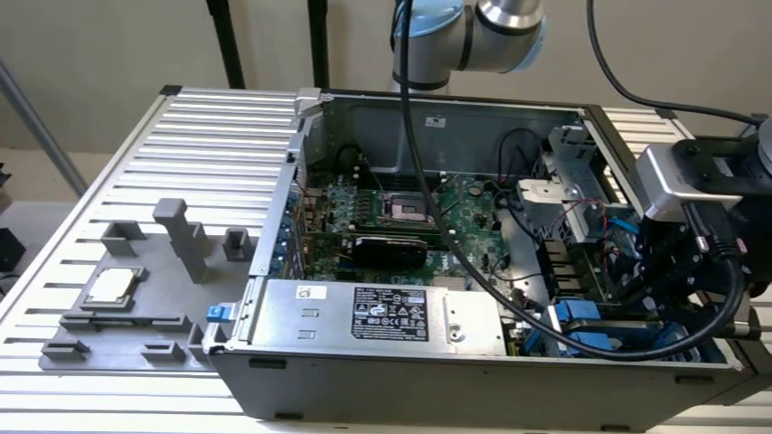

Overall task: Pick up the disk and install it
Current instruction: 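Insert the first disk wire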

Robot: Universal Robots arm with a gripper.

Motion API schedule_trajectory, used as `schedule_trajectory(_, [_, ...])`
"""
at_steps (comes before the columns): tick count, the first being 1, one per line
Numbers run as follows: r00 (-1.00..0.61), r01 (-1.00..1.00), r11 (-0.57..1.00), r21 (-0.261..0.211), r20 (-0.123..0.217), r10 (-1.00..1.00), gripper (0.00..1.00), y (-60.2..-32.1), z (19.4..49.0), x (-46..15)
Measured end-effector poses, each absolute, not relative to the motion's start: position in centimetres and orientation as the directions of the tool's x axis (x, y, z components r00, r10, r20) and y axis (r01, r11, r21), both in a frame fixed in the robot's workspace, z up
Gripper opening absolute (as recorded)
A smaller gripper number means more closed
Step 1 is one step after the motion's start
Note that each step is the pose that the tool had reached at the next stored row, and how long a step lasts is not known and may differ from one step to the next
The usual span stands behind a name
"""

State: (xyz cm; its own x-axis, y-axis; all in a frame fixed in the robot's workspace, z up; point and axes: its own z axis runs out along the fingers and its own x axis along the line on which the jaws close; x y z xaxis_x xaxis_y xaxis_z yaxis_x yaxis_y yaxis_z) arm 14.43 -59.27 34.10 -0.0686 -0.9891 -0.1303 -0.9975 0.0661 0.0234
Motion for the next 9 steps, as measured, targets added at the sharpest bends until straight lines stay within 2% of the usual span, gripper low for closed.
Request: schedule_trajectory(9, [-0.069, -0.998, 0.066, 0.023, -0.127, -0.990, 0.16, -59.24, 34.05, 14.51])
